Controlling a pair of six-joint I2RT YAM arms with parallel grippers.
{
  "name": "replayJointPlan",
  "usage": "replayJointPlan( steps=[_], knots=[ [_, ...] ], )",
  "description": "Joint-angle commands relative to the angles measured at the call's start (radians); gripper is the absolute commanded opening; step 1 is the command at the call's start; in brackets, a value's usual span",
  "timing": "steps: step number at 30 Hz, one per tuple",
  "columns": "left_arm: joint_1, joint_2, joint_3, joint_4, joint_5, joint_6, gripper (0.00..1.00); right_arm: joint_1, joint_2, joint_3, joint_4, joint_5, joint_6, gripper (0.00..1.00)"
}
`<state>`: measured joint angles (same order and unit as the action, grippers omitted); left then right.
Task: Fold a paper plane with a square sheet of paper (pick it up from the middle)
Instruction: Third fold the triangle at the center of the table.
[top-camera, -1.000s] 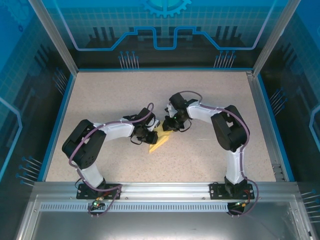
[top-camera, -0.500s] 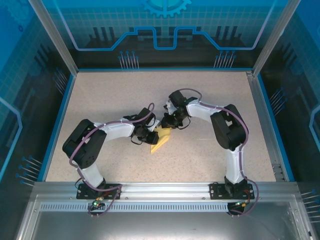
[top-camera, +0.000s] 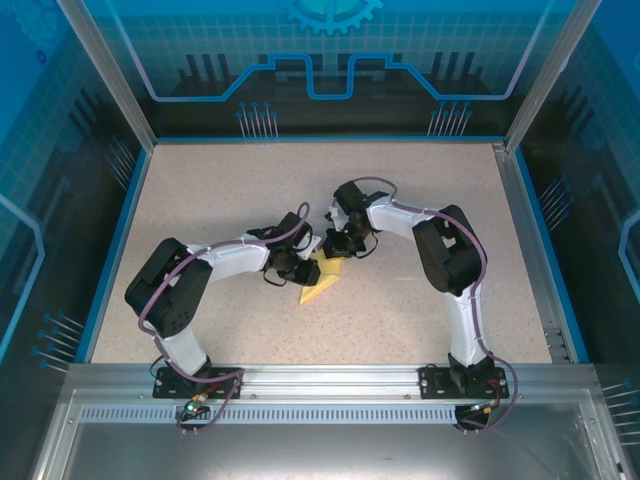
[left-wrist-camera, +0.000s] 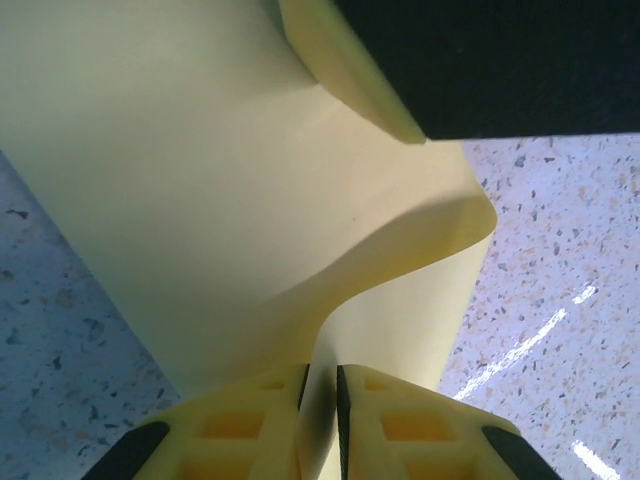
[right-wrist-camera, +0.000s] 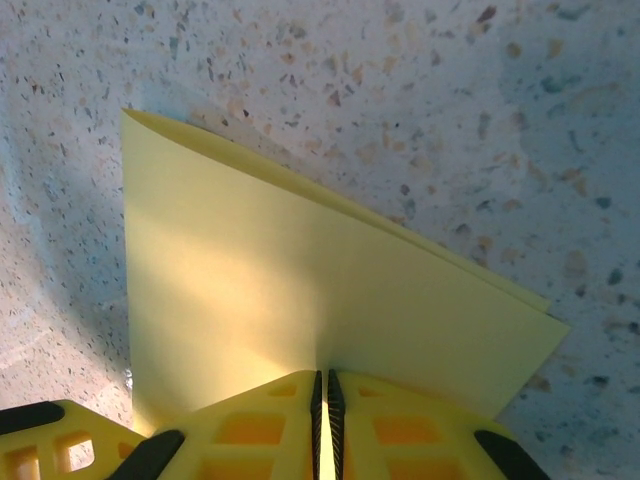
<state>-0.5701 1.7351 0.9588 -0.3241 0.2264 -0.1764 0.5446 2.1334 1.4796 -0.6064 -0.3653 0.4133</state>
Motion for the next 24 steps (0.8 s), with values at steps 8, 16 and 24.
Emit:
replayJointPlan(
  steps=[8, 16, 24],
  knots=[
    [0.008, 0.023, -0.004, -0.006, 0.009, 0.010, 0.18, 0.006, 0.035, 0.011, -0.059, 0.031, -0.019, 0.14],
    [0.008, 0.027, -0.015, 0.005, -0.018, -0.011, 0.18, 0.006, 0.036, 0.004, -0.059, 0.031, -0.018, 0.14],
    [0.007, 0.014, -0.052, 0.036, -0.020, -0.040, 0.17, 0.005, 0.040, 0.000, -0.049, 0.028, -0.011, 0.15]
  ],
)
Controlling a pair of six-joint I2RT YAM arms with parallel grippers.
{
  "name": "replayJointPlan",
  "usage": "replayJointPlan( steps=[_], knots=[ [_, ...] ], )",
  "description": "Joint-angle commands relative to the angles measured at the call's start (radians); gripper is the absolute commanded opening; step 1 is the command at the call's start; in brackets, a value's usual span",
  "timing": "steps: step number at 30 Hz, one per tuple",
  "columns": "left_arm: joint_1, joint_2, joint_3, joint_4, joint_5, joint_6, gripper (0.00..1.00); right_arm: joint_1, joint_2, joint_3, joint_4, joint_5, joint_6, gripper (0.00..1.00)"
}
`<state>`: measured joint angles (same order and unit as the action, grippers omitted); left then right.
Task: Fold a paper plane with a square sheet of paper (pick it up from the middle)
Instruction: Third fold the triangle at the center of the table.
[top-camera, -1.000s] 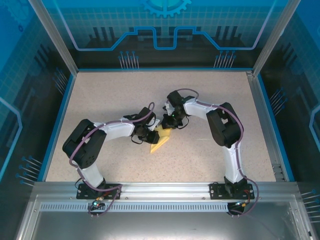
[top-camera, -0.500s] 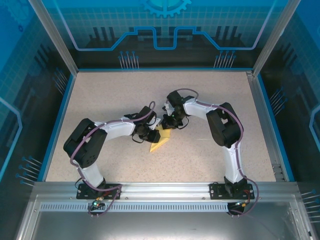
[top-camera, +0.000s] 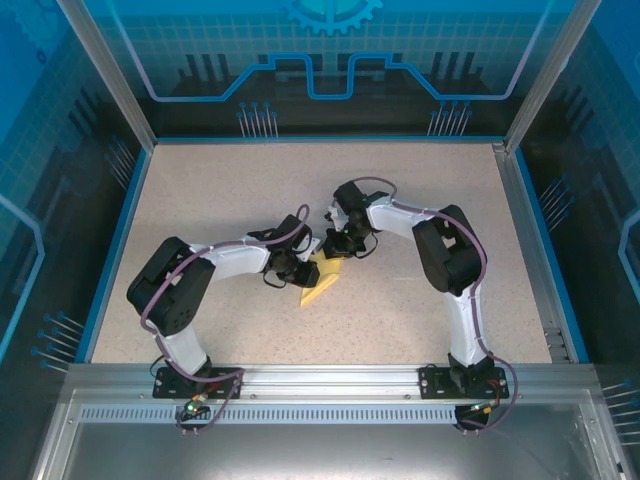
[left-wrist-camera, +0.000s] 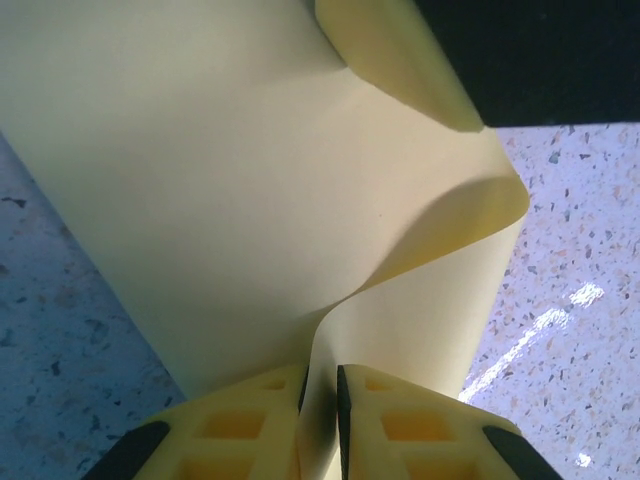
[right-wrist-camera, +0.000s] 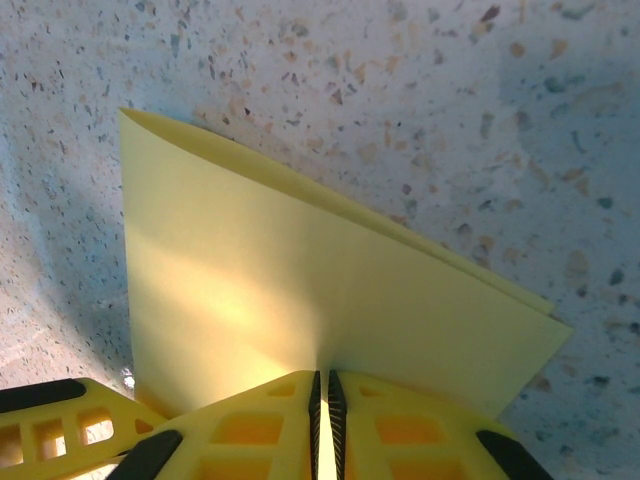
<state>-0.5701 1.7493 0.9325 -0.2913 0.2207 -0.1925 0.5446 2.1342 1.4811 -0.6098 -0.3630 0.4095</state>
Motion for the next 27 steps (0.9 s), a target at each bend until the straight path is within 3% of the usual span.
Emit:
replayJointPlan(
  steps=[1, 27],
  knots=[
    [0.007, -0.004, -0.027, 0.000, -0.028, -0.026, 0.17, 0.005, 0.040, -0.001, -0.047, 0.026, -0.008, 0.15],
    [0.007, -0.032, -0.040, 0.037, -0.044, -0.041, 0.18, 0.005, 0.043, 0.002, -0.046, 0.021, -0.002, 0.15]
  ],
)
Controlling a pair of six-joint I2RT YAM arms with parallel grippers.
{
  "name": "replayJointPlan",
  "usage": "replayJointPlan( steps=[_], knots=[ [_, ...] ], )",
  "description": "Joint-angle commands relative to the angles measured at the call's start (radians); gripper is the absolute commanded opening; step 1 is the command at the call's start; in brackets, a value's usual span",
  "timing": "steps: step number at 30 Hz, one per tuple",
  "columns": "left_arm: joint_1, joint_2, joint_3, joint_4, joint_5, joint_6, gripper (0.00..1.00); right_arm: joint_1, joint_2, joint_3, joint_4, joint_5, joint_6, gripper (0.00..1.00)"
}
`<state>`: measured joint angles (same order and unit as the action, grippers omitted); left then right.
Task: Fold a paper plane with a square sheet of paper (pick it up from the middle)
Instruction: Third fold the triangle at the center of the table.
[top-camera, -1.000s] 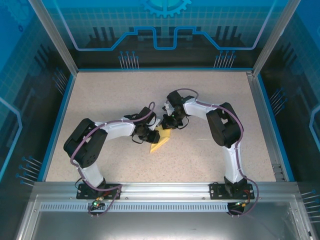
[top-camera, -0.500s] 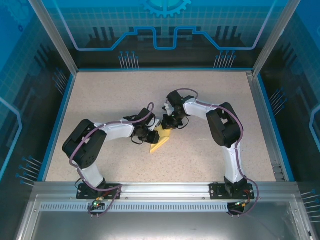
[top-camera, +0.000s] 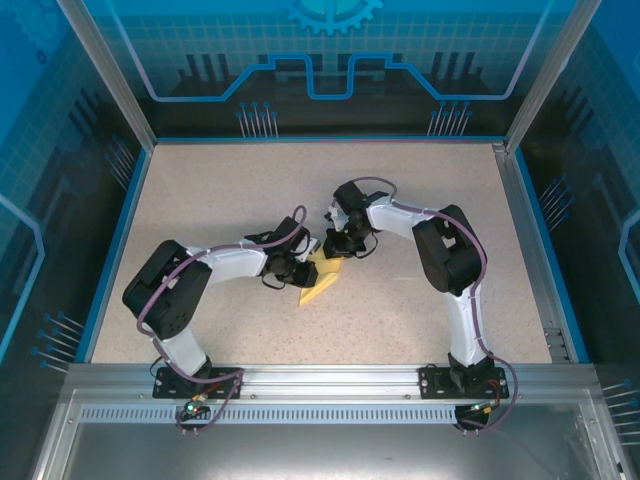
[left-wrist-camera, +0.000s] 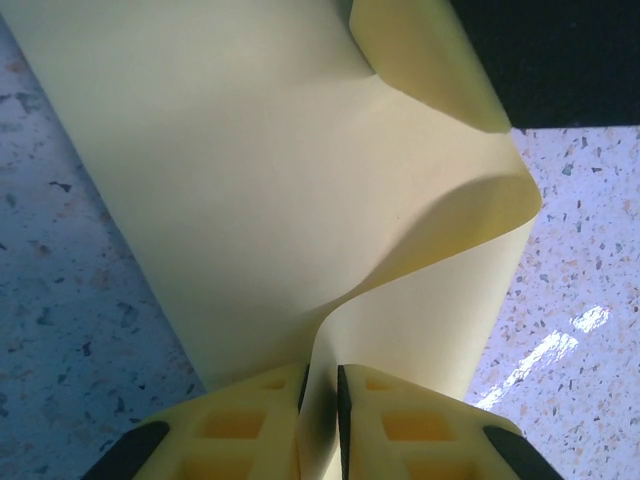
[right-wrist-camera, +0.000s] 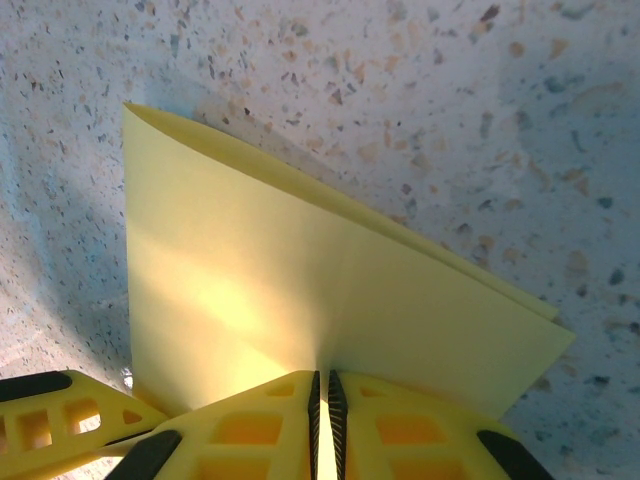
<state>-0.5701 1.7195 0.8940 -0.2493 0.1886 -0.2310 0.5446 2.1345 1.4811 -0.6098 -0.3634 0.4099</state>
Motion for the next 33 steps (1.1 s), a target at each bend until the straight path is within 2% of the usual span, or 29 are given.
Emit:
replayJointPlan(
  steps=[1, 6, 11, 18, 25, 33],
  knots=[
    [0.007, 0.004, -0.001, -0.005, -0.012, -0.003, 0.18, 0.006, 0.037, 0.004, -0.042, 0.013, 0.001, 0.15],
    [0.008, 0.010, -0.013, -0.007, -0.025, -0.007, 0.18, -0.004, -0.047, -0.028, 0.022, -0.030, 0.044, 0.16],
    [0.007, 0.012, -0.022, -0.010, -0.037, -0.005, 0.17, -0.044, -0.202, -0.171, 0.175, -0.107, 0.135, 0.17],
    [0.007, 0.015, -0.016, -0.007, -0.034, -0.005, 0.17, -0.018, -0.333, -0.385, 0.395, -0.235, 0.265, 0.12],
    [0.008, 0.014, -0.019, -0.007, -0.034, -0.004, 0.18, 0.056, -0.316, -0.468, 0.493, -0.235, 0.342, 0.09],
    [0.007, 0.019, -0.016, -0.010, -0.033, -0.002, 0.18, 0.069, -0.260, -0.464, 0.517, -0.238, 0.360, 0.09]
  ],
)
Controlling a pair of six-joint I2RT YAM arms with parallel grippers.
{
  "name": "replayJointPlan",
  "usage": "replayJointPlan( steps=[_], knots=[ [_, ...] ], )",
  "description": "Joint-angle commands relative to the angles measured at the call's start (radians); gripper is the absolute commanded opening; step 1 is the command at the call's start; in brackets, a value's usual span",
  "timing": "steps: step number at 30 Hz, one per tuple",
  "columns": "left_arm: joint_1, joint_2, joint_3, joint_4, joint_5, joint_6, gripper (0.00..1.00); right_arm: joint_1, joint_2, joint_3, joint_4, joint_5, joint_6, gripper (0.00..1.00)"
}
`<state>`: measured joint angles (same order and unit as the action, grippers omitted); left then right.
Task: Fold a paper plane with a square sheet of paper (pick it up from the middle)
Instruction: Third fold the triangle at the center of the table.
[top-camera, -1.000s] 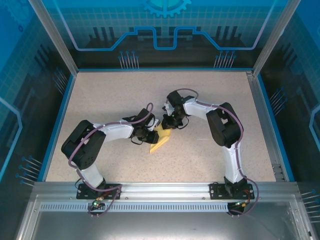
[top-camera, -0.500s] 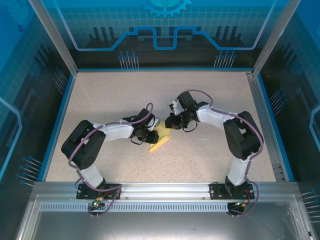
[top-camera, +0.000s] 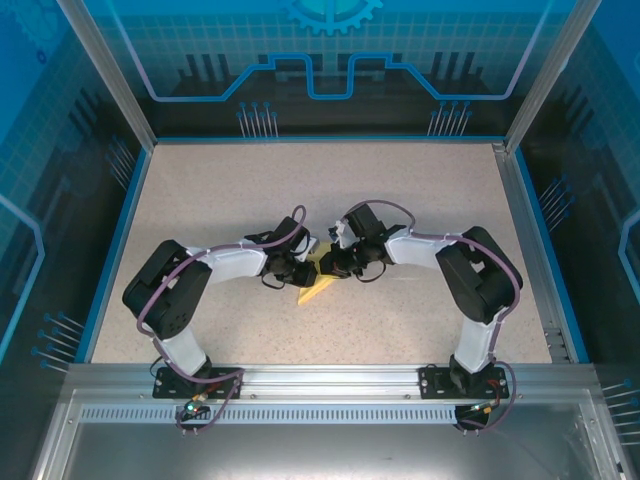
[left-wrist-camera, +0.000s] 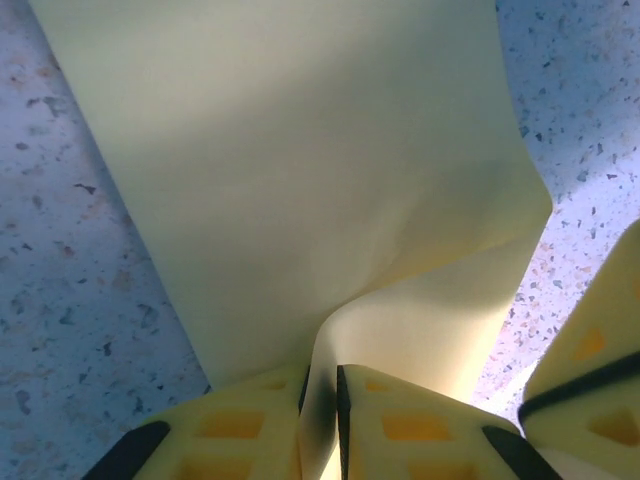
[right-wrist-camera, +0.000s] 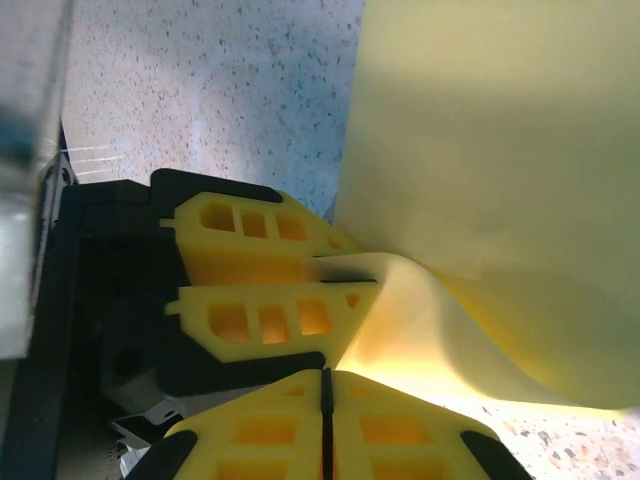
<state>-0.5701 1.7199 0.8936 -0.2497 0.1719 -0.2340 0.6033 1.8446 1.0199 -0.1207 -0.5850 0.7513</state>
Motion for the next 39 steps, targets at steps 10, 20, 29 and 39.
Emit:
replayJointPlan(
  steps=[10, 20, 29, 39],
  knots=[
    [0.007, 0.026, -0.013, -0.013, -0.016, 0.001, 0.18, 0.006, 0.038, -0.031, 0.026, 0.012, 0.015, 0.08],
    [0.007, 0.028, -0.010, -0.013, -0.012, 0.001, 0.18, -0.008, 0.027, -0.050, 0.072, 0.004, 0.037, 0.07],
    [0.007, 0.033, -0.008, -0.015, -0.014, 0.002, 0.18, -0.009, 0.073, -0.032, 0.054, 0.017, 0.025, 0.07],
    [0.007, 0.038, -0.004, -0.022, -0.020, 0.001, 0.18, -0.009, 0.106, -0.033, -0.016, 0.077, -0.006, 0.07]
  ],
)
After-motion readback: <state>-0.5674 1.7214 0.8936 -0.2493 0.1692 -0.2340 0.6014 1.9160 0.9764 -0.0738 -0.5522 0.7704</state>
